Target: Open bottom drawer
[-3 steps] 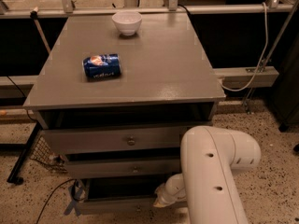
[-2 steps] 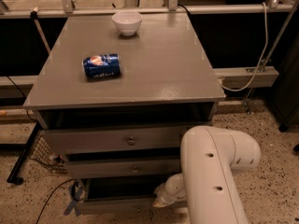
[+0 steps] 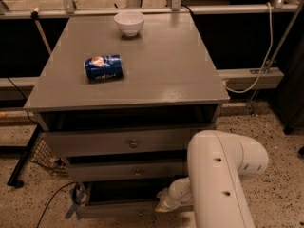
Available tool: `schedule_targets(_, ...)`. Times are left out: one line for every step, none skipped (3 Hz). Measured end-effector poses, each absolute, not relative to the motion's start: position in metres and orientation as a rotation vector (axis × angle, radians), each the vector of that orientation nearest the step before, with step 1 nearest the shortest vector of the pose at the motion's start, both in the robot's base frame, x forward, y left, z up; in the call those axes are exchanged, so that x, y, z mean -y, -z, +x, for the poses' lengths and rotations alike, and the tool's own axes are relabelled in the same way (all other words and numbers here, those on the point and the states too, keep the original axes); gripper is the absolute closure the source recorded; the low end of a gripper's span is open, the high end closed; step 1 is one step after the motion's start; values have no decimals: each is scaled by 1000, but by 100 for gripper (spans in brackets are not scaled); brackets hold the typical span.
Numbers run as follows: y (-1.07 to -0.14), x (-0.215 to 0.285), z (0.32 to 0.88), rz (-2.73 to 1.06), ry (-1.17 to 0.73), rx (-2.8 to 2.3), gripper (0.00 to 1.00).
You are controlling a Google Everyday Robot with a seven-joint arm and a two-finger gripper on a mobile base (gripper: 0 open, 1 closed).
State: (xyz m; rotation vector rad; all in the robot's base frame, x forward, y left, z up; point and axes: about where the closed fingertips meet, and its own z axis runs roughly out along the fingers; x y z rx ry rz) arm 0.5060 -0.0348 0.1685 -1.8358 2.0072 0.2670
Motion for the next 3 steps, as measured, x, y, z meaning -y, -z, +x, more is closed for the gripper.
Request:
schedule_targets(-168, 35, 506, -1836, -267, -2007, 100)
schedule_targets(-164, 39, 475, -1811, -342, -1997, 100)
schedule_targets(-167, 42, 427, -1778, -437, -1965, 100)
